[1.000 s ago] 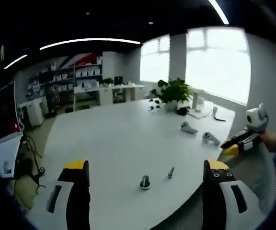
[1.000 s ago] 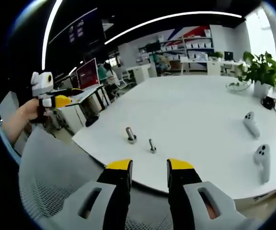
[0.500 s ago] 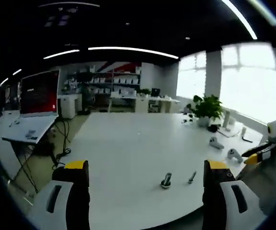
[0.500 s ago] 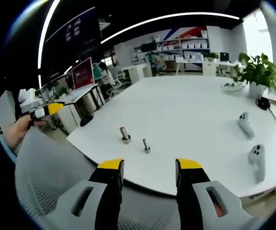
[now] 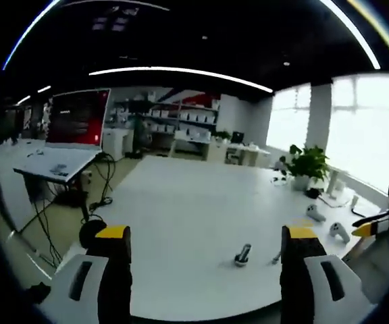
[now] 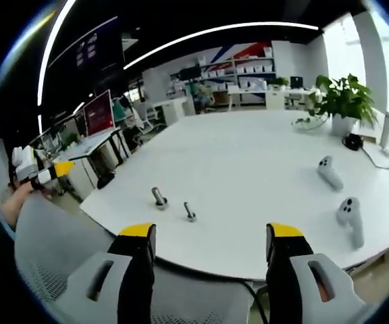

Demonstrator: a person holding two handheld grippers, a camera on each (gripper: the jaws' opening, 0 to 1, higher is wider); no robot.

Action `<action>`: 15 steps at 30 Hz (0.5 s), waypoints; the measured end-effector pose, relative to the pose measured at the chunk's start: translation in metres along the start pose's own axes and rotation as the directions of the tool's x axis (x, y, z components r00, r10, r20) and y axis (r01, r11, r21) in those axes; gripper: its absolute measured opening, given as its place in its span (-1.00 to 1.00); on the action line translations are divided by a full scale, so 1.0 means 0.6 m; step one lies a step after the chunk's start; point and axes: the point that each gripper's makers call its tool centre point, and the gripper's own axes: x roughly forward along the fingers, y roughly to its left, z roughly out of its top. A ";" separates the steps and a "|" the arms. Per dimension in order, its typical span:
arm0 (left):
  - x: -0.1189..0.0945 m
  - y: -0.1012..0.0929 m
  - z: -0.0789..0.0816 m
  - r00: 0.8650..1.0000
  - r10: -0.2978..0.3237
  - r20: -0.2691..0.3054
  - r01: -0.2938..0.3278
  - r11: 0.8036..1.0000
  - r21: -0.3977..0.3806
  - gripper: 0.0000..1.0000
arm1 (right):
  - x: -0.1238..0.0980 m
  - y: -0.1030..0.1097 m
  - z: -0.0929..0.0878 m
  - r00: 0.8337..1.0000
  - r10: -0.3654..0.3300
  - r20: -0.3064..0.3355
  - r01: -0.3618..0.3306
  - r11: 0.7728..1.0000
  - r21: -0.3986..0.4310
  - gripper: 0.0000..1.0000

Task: Place the washer onto the threaded stud by aligning its center hole with the stud, sliding it down to the base, and recovering from edge contact or off-axis alignment until the washer reaches the visible bottom stop.

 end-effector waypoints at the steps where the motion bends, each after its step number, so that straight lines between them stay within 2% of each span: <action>1: -0.001 0.000 0.002 1.000 -0.002 0.009 0.002 1.000 -0.005 0.82 | 0.000 0.001 -0.001 1.000 0.003 -0.001 -0.003 1.000 0.004 0.38; 4: -0.002 -0.002 0.008 0.999 -0.007 0.035 0.008 1.000 -0.012 0.80 | 0.000 0.002 -0.002 1.000 0.011 -0.001 -0.011 1.000 0.024 0.38; 7: 0.000 -0.007 0.000 1.000 -0.015 0.004 0.015 1.000 0.020 0.80 | 0.000 0.002 -0.003 1.000 0.012 0.001 -0.012 0.999 0.038 0.38; 15: -0.001 -0.006 -0.002 1.000 -0.016 -0.002 0.016 1.000 0.020 0.80 | -0.001 0.000 -0.001 1.000 0.002 0.013 -0.003 0.998 0.063 0.41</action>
